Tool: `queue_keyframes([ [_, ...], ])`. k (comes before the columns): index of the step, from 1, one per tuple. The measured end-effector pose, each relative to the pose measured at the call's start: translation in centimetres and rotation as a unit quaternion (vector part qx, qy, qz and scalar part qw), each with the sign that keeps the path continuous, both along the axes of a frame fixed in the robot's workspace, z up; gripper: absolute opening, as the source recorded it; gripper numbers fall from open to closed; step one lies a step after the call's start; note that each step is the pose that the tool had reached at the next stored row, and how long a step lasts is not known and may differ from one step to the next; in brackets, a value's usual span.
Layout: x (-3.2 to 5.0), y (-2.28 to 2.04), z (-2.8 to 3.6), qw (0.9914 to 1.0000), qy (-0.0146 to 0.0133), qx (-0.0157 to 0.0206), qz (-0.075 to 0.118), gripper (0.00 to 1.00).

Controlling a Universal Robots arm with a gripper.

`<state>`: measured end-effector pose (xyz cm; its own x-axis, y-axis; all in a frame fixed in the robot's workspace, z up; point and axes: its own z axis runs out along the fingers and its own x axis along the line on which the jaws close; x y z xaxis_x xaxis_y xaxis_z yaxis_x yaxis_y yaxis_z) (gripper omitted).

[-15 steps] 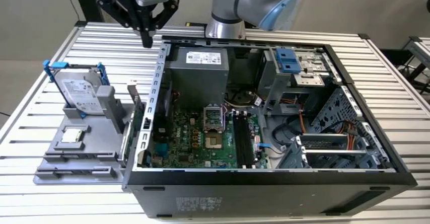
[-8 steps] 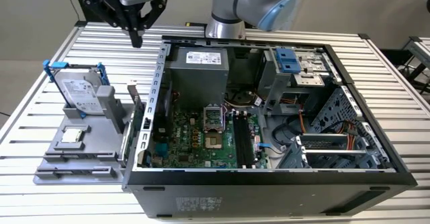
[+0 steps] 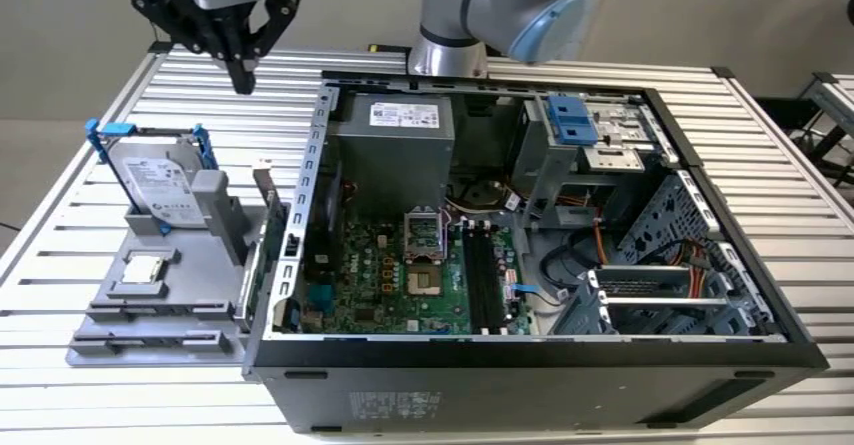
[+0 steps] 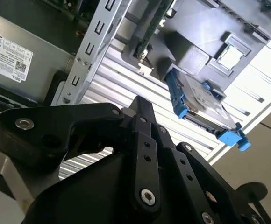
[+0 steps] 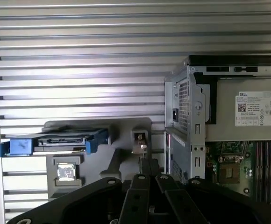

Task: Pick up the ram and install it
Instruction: 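Reach for the ram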

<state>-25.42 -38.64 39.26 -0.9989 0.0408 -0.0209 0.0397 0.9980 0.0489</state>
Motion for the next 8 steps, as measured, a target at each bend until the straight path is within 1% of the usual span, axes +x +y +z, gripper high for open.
queue_keyframes([
  [8,-2.48,0.00,0.00,1.00000,-0.0001,0.0000,0.000,0.00],
])
